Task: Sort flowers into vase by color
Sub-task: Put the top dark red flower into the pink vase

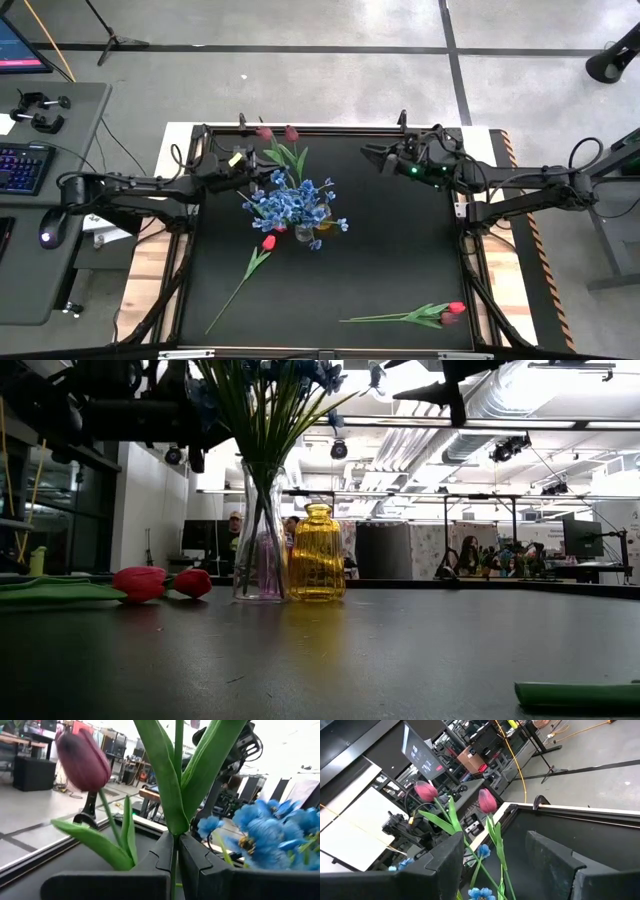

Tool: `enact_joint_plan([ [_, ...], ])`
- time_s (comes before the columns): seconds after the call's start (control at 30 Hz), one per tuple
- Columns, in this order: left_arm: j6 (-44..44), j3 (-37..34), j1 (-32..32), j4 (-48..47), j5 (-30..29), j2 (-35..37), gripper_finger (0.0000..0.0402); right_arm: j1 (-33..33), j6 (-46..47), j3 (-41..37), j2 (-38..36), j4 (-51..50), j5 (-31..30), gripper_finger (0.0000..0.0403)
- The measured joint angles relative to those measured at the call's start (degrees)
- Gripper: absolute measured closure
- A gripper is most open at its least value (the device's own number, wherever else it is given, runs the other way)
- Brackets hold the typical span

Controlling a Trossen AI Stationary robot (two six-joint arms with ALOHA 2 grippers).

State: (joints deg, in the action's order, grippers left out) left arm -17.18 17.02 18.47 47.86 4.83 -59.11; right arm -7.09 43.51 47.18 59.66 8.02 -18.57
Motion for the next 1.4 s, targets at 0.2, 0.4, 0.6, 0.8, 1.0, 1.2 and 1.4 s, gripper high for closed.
enact_joint_plan([
  [0.2,-0.4,0.0,0.0,-0.07,-0.51,-0.58,0.0401,0.0,0.0,0.0,0.0,-0.55,-0.02,0.0199],
  [0.4,-0.68,0.0,-1.0,-1.13,-0.45,-1.49,0.0401,0.0,0.0,0.0,0.0,-0.53,-0.04,0.0199],
  [0.6,-0.79,0.0,-2.32,-4.41,2.24,-1.49,0.0386,0.0,0.02,0.0,0.0,-0.45,0.1,0.0199],
  [0.8,-3.19,0.0,-3.96,-6.28,3.96,-1.41,0.0333,0.0,-0.12,0.0,0.0,0.56,2.72,0.0199],
  [1.0,-7.66,0.0,-4.11,-6.36,6.37,-1.29,0.0253,0.0,-3.09,0.0,0.0,5.14,4.3,0.0199],
  [1.2,-12.61,0.0,-3.59,-9.2,14.8,0.36,0.019,0.0,-6.48,0.0,-0.07,10.0,6.91,0.0199],
  [1.4,-10.29,0.0,-1.31,-20.64,17.04,6.6,0.0175,0.02,-8.63,0.0,-1.21,10.91,10.28,0.0199],
])
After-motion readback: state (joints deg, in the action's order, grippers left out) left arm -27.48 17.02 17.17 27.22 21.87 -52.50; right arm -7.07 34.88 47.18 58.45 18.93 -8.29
